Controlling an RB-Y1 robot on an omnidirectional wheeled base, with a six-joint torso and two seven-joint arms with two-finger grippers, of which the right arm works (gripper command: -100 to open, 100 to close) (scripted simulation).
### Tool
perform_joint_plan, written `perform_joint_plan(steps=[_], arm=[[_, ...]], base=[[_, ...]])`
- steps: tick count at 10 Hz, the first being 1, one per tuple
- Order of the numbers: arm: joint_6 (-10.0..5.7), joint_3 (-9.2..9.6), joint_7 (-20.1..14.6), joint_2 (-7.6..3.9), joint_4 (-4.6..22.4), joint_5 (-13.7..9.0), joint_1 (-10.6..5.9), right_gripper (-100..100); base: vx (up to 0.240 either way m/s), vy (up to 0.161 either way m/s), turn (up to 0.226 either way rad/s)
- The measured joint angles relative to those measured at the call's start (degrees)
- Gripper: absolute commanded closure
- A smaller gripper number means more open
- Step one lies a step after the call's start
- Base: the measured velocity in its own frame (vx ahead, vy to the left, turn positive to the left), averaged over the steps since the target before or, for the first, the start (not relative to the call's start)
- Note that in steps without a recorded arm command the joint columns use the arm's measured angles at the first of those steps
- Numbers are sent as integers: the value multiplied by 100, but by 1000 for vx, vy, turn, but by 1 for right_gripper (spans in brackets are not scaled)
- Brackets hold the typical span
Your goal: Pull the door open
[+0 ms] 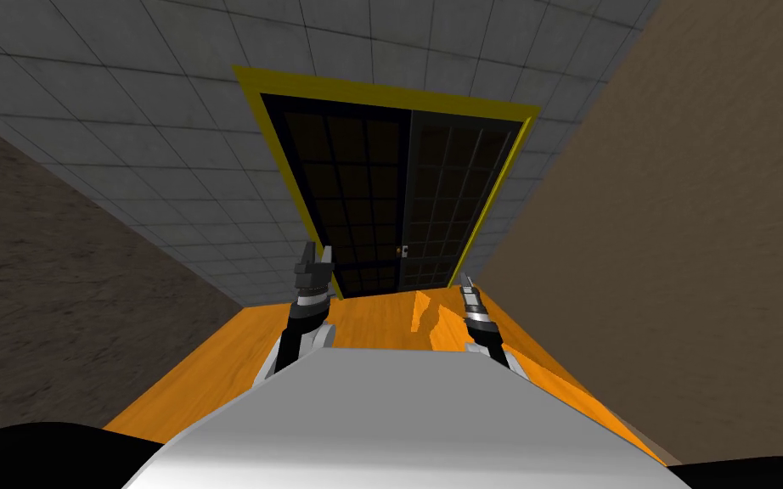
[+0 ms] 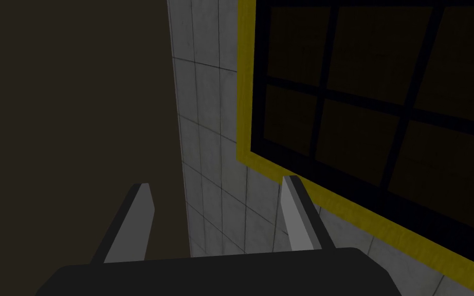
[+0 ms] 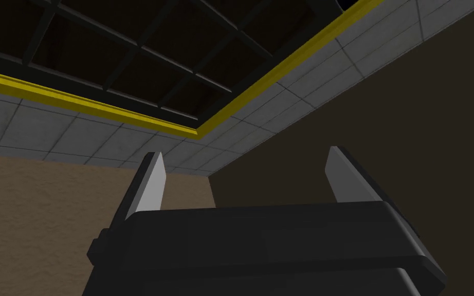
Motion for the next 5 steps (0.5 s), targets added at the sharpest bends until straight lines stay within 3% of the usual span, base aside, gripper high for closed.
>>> perform_joint_plan(steps=[5], arm=[[-173,-112,531,-36,655,243,-120,-100]], base=[[101,22,33]])
